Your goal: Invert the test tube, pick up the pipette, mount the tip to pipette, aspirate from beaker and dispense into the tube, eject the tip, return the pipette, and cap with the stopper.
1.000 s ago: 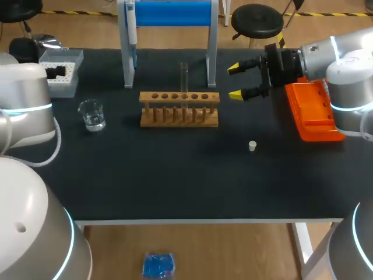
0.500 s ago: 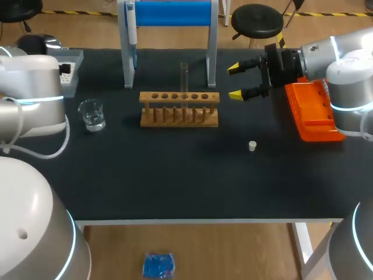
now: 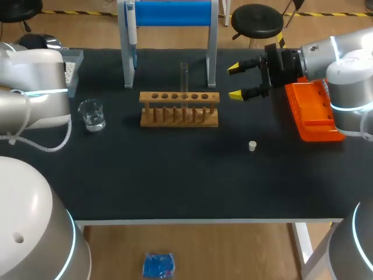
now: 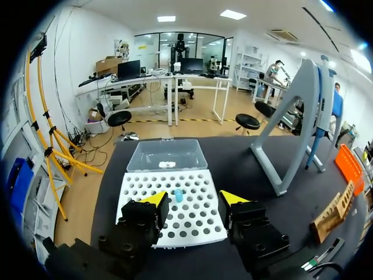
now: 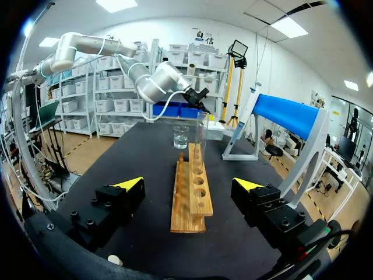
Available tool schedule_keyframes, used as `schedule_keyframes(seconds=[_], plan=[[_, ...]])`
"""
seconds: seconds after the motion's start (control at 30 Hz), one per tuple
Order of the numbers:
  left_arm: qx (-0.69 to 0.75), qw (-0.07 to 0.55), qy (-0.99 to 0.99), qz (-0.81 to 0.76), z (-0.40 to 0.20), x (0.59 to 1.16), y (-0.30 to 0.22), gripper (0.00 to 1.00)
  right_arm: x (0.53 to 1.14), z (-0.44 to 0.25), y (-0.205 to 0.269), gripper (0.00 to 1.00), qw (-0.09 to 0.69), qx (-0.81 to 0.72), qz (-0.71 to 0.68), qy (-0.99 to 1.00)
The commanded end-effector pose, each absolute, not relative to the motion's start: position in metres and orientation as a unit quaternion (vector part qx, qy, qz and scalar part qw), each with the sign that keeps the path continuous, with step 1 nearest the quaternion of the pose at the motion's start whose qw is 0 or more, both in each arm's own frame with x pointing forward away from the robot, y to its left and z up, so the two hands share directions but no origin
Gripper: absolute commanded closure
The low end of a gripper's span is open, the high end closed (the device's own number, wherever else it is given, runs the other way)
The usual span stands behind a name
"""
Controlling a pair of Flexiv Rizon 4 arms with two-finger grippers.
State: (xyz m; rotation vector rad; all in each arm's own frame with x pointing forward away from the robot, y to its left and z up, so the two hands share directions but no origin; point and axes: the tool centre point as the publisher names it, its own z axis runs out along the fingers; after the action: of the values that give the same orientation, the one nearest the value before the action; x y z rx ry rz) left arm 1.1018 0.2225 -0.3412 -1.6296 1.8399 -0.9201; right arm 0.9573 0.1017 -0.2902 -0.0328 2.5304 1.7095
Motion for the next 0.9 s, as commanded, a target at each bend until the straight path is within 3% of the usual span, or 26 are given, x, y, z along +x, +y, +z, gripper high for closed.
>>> schedule_keyframes(seconds=[0.03,0.9], plan=[[-0.601,0.257,0.676,-0.340,-0.346,1.108,0.224,0.48,0.958,-0.290,0.101,0.00,0.043,-0.012,0.559,0.828],[-0.606,0.257,0.676,-0.331,-0.354,1.128,0.233,0.56,0.958,-0.290,0.101,0.00,0.043,-0.012,0.559,0.828]])
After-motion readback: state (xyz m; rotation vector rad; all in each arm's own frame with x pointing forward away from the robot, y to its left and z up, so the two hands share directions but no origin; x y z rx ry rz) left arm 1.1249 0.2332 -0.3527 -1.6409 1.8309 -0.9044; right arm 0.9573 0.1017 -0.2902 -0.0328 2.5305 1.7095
